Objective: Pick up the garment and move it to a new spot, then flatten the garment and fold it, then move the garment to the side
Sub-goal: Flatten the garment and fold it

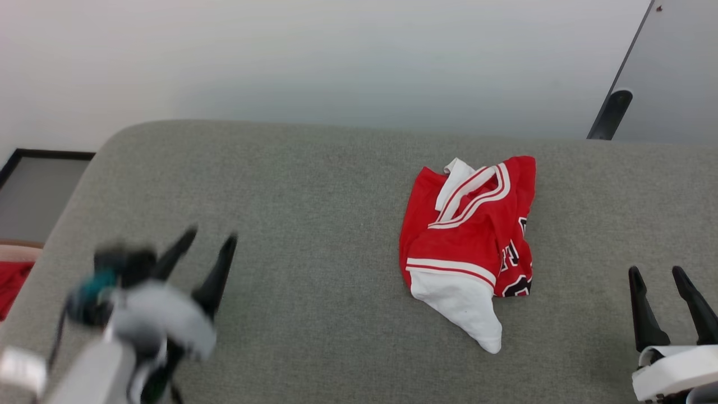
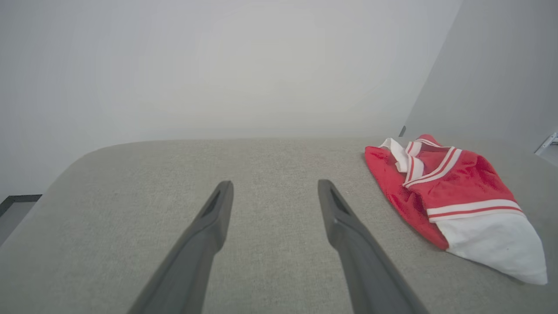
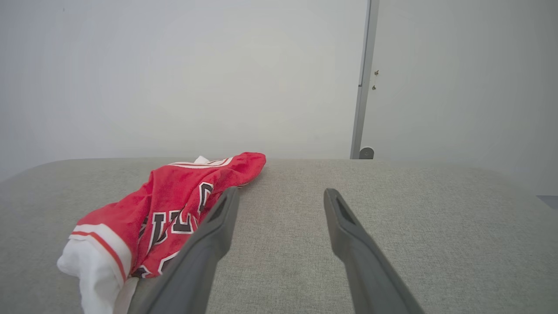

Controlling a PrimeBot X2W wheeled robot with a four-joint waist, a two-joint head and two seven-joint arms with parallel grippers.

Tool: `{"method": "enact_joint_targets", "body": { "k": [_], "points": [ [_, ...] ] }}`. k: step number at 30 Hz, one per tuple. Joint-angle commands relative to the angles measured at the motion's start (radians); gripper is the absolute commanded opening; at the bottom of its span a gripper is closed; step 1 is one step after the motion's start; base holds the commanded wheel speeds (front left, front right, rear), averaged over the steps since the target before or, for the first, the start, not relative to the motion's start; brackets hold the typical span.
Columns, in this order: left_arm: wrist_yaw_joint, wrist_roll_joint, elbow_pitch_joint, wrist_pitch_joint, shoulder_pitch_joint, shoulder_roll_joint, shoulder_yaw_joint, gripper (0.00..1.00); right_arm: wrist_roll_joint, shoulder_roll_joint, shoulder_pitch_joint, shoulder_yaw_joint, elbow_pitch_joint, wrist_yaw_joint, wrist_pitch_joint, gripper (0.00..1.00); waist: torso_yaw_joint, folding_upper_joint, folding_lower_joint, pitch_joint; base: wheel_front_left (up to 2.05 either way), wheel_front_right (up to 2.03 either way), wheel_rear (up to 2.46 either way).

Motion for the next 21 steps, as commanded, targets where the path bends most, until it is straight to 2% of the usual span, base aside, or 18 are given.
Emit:
{"method": "enact_joint_targets", "body": {
  "k": [1, 6, 9, 14, 17, 21],
  "points": [
    [-0.002, -0.046, 0.007, 0.048, -0.072, 0.018, -0.034, 1.0, -0.01, 0.005, -0.016, 0.002, 0.002, -0.001, -0.009, 1.0, 0.0, 0.0, 0.0, 0.012, 0.0, 0.0, 0.0],
    [-0.001, -0.22, 0.099, 0.342, -0.305, 0.03, -0.181, 1.0, -0.014, 0.012, -0.042, 0.013, 0.008, -0.001, -0.019, 1.0, -0.014, 0.0, 0.0, 0.038, 0.0, 0.0, 0.0],
    [-0.001, -0.334, 0.177, 0.529, -0.415, 0.002, -0.234, 1.0, -0.016, 0.018, -0.06, 0.023, 0.013, -0.001, -0.028, 1.0, -0.033, 0.0, 0.0, 0.058, 0.0, 0.0, 0.0],
    [-0.001, -0.461, 0.28, 0.828, -0.504, -0.049, -0.33, 1.0, -0.02, 0.032, -0.085, 0.031, 0.026, -0.001, -0.043, 1.0, -0.069, 0.0, 0.0, 0.091, 0.0, 0.0, 0.0],
    [-0.001, -0.51, 0.287, 0.905, -0.523, -0.065, -0.367, 1.0, -0.019, 0.039, -0.1, 0.03, 0.034, -0.001, -0.05, 1.0, -0.091, 0.0, 0.0, 0.115, 0.0, 0.0, 0.0],
    [-0.001, -0.533, 0.293, 0.914, -0.54, -0.089, -0.409, 1.0, -0.023, 0.049, -0.117, 0.032, 0.039, -0.001, -0.058, 1.0, -0.114, 0.0, 0.0, 0.151, 0.0, 0.0, 0.0]
  ]
}}
